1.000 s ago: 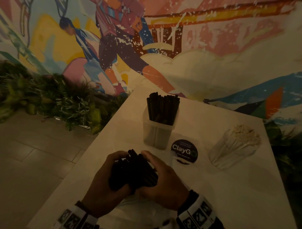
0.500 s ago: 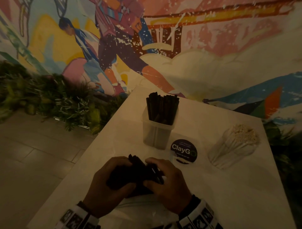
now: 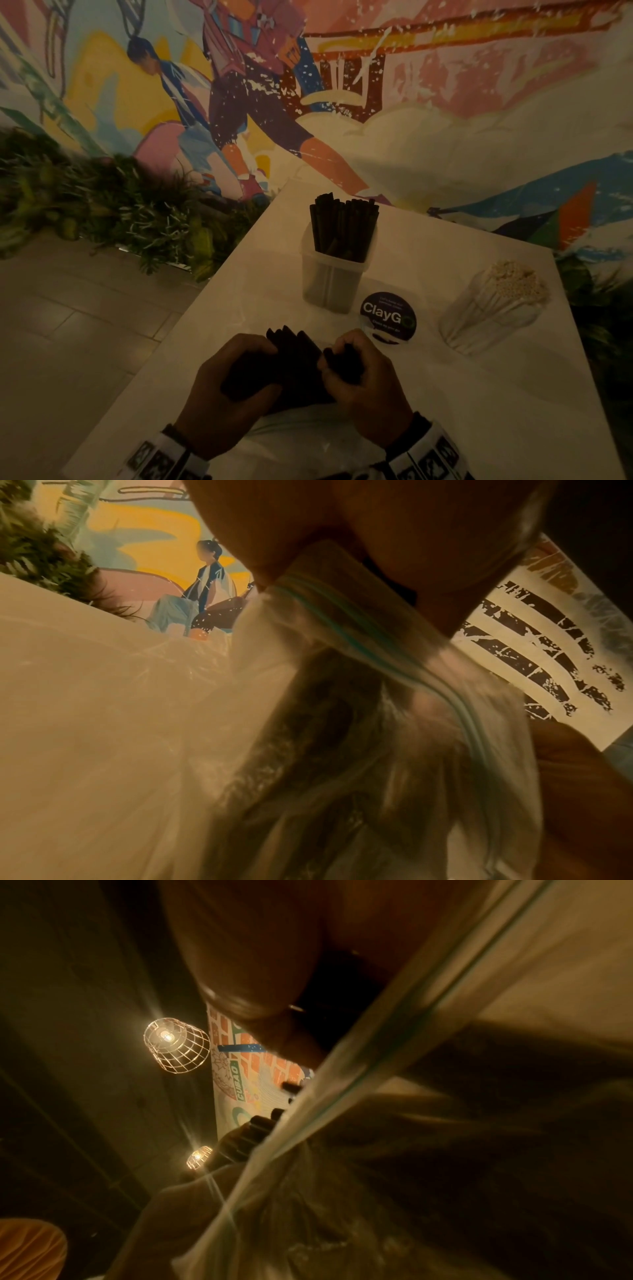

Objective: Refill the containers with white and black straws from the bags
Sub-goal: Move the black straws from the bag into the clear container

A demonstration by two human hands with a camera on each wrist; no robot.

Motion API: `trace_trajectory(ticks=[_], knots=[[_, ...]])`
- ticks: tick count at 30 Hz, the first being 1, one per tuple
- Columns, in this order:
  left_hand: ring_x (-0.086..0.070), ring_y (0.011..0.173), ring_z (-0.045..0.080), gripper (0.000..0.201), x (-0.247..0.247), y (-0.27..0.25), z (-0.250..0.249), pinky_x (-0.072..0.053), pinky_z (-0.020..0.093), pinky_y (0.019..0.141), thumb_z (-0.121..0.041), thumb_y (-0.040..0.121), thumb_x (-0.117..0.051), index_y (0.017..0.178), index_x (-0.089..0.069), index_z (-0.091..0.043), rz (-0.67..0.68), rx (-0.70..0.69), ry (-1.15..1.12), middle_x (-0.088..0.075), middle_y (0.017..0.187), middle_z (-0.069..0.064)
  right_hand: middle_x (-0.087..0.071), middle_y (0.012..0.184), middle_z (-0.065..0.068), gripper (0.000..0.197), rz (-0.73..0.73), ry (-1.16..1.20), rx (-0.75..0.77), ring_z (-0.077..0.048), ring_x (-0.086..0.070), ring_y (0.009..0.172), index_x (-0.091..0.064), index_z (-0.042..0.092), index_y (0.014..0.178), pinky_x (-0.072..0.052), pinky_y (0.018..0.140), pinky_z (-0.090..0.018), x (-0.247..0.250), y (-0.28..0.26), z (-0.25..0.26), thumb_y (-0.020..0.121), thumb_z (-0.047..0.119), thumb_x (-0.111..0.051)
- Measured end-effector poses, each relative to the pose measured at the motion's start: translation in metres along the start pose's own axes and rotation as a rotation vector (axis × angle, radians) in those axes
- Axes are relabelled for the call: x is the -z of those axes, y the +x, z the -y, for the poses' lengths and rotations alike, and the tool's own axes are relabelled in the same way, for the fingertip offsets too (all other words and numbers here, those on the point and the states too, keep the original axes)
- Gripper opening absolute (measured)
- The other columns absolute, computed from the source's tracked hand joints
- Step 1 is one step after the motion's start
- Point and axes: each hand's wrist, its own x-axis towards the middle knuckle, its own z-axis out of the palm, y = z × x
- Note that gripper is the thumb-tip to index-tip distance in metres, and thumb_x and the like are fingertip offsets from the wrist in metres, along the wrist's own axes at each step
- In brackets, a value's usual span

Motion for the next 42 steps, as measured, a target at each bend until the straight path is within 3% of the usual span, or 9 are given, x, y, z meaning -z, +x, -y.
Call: trace_trajectory(ticks=[4,6,12,16,20,26,33,37,42], knots=[[-0.064,0.088,0.016,0.035,0.001,0.000,0.000,-0.053,0.025,0.074,-0.029,0.062,-0.072,0.095,-0.062,-0.034,0.005,0.005,0.010,-0.065,0.095,-0.008,-0.063,0.080,0.001,0.014,-0.055,0.062,0.055,-0.016,-0.060,0.074,-0.056,0.022,0.087,-0.055,0.073,-0.033,0.003,0.002,0.005,0.077,0.013,-0.061],[-0.064,0.089,0.016,0.035,0.001,-0.001,0.001,-0.053,0.025,0.074,-0.030,0.062,-0.072,0.095,-0.062,-0.034,0.007,0.008,0.015,-0.066,0.095,-0.007,-0.062,0.077,0.001,0.006,-0.087,0.088,0.118,-0.017,-0.060,0.072,-0.058,0.022,0.081,-0.054,0.070,-0.031,0.006,0.004,0.015,0.078,0.017,-0.059],[-0.065,0.089,0.020,0.036,0.000,-0.001,0.002,-0.055,0.038,0.075,-0.028,0.063,-0.072,0.097,-0.062,-0.034,0.006,0.020,-0.001,-0.067,0.095,-0.004,-0.064,0.074,-0.003,0.012,-0.195,0.168,0.146,-0.018,-0.062,0.073,-0.056,0.007,0.073,-0.052,0.071,-0.025,0.008,0.005,0.008,0.075,0.017,-0.062],[-0.065,0.088,0.016,0.036,-0.001,-0.001,-0.001,-0.055,0.036,0.075,-0.029,0.061,-0.070,0.095,-0.062,-0.037,0.019,0.024,0.010,-0.067,0.095,-0.006,-0.063,0.070,0.001,0.020,-0.172,-0.022,0.073,-0.021,-0.059,0.064,-0.055,0.022,0.071,-0.052,0.062,-0.039,0.003,-0.005,-0.015,0.081,0.006,-0.062],[-0.065,0.087,0.013,0.035,0.000,-0.001,-0.002,-0.053,0.026,0.073,-0.030,0.062,-0.070,0.095,-0.062,-0.037,0.002,0.012,0.007,-0.066,0.094,-0.008,-0.064,0.074,0.010,0.020,-0.272,-0.057,0.194,-0.007,-0.063,0.071,-0.051,0.024,0.066,-0.050,0.068,-0.018,0.010,-0.006,-0.008,0.074,0.014,-0.065],[-0.064,0.088,0.012,0.036,-0.002,0.000,-0.002,-0.053,0.020,0.073,-0.032,0.061,-0.070,0.095,-0.062,-0.040,0.016,0.013,0.013,-0.066,0.095,-0.010,-0.057,0.062,0.005,0.024,-0.180,-0.356,0.128,-0.009,-0.055,0.056,-0.048,0.025,0.062,-0.048,0.057,-0.033,0.012,-0.008,-0.027,0.072,0.017,-0.068],[-0.065,0.088,0.015,0.036,-0.001,0.000,0.000,-0.054,0.023,0.073,-0.031,0.061,-0.071,0.095,-0.062,-0.039,0.026,0.026,-0.002,-0.067,0.095,-0.008,-0.064,0.072,0.006,0.023,-0.297,-0.046,0.238,-0.015,-0.064,0.070,-0.050,0.026,0.064,-0.051,0.067,-0.023,0.025,-0.004,0.018,0.075,0.014,-0.066],[-0.066,0.087,0.013,0.036,0.001,0.000,0.001,-0.053,0.020,0.071,-0.031,0.062,-0.071,0.096,-0.062,-0.038,0.025,0.024,0.004,-0.067,0.096,-0.009,-0.065,0.076,0.004,0.027,-0.323,0.018,0.330,-0.014,-0.064,0.063,-0.052,0.025,0.068,-0.051,0.064,-0.016,0.030,-0.005,0.046,0.078,0.004,-0.065],[-0.065,0.088,0.012,0.035,0.001,-0.001,0.001,-0.053,0.020,0.073,-0.031,0.063,-0.071,0.096,-0.062,-0.039,0.023,0.017,-0.005,-0.066,0.097,-0.010,-0.068,0.079,0.002,0.011,-0.369,0.143,0.367,-0.020,-0.062,0.051,-0.056,0.026,0.075,-0.054,0.055,-0.025,0.031,-0.005,0.069,0.080,0.023,-0.065]])
